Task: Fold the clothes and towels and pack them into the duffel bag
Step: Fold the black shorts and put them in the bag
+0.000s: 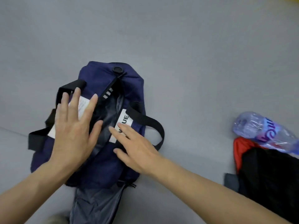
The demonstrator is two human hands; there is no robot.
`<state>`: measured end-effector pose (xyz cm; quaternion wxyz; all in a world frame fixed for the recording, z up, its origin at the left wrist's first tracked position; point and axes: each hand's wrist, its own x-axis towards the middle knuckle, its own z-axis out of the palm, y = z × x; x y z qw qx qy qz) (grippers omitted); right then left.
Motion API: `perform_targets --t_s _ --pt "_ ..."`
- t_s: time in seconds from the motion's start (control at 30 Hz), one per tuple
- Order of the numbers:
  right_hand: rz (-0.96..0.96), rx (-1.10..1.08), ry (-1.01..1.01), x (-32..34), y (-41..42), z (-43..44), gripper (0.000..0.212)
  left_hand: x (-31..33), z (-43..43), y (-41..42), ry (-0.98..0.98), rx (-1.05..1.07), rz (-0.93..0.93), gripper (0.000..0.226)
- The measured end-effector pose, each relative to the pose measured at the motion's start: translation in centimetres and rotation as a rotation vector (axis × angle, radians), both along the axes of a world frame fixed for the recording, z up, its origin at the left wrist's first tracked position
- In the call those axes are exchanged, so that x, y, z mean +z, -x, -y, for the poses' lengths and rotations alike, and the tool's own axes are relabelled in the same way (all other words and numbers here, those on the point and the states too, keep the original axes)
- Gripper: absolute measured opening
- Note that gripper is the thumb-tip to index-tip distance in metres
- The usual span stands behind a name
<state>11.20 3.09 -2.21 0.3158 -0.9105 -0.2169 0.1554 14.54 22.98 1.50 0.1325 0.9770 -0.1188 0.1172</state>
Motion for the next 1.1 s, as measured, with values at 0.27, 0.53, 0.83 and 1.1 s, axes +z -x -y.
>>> perform_targets --t_s 0.27,0.53,0.83,1.1 --pt "-0.006 -0.244 0.41 4.9 12.6 26.9 0.067 1.7 18.6 4.9 0.073 -0.491 -0.124 0.066" --pt "-0.091 -0.536 0.747 2.0 25.9 39.8 0.078 4.2 27.2 10.1 -0.267 -0.902 -0.199 0.066" --pt "0.119 -0.996 0.35 1.6 26.1 39.4 0.024 4.4 35.1 13.2 -0.333 -0.868 -0.277 0.042" --pt "0.282 -0.874 0.156 15.8 22.1 38.0 0.017 14.7 32.7 16.4 -0.133 -0.685 -0.286 0.058"
